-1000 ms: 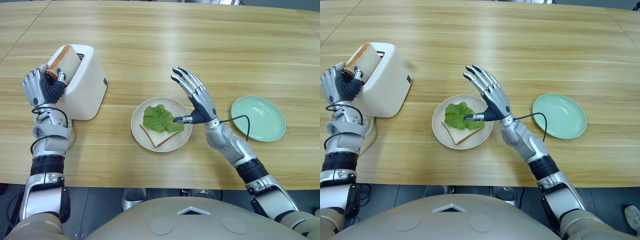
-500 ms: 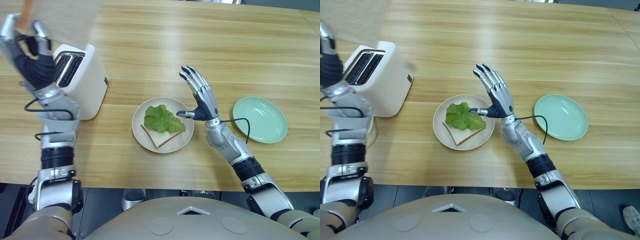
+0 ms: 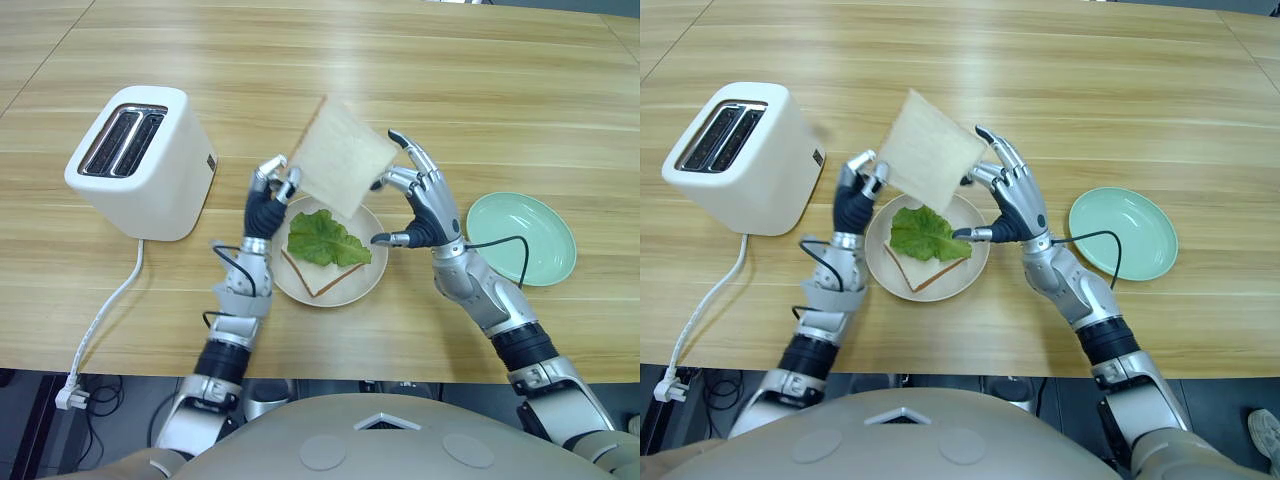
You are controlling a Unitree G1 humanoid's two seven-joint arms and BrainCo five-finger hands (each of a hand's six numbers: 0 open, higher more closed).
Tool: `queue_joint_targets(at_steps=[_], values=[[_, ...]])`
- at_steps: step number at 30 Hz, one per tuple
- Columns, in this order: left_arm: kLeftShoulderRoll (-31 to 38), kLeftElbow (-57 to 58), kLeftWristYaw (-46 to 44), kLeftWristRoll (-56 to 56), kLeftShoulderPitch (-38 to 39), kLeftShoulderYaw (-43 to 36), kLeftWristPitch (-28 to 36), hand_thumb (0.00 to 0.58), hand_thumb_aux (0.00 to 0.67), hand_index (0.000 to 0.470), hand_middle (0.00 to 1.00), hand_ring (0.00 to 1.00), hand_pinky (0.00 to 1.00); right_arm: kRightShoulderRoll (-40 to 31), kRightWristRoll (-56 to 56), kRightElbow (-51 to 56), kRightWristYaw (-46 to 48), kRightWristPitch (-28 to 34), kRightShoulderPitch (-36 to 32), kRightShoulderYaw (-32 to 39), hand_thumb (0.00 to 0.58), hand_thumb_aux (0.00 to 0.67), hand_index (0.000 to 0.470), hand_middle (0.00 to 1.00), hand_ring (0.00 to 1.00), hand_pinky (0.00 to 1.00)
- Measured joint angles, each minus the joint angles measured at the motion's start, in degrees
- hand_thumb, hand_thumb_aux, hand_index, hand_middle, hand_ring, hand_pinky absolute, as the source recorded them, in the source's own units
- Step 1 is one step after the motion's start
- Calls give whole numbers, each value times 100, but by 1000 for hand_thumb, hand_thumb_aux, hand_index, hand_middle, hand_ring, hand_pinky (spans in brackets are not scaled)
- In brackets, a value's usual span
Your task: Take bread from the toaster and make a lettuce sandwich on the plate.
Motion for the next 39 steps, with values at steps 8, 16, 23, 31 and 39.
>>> queue_joint_targets(at_steps=[8, 16, 23, 31, 39], values=[[-8, -328, -388, -7, 601, 124, 374, 580, 670, 460, 1000, 1000, 1000, -339, -34, -229, 706, -210, 399, 132, 0, 0, 0, 0, 0, 0], [452, -818, -687, 151, 896, 435, 843, 580, 670, 460, 1000, 1000, 1000, -407, -134, -347, 906, -248, 555, 198, 0, 0, 0, 0, 0, 0], [617, -582, -763, 387, 849, 523, 1195, 580, 670, 460, 1000, 1000, 1000, -422, -478, -293, 1030, -159, 600, 332, 0, 0, 0, 0, 0, 0], [521, -123, -887, 562, 768, 376, 1345, 580, 670, 460, 1000, 1000, 1000, -420, -719, -146, 1299, -177, 602, 790, 0, 0, 0, 0, 0, 0], [521, 226, -818, 791, 663, 379, 1303, 580, 670, 460, 1000, 1000, 1000, -433, -712, 488, 2005, -159, 543, 1322, 0, 0, 0, 0, 0, 0]])
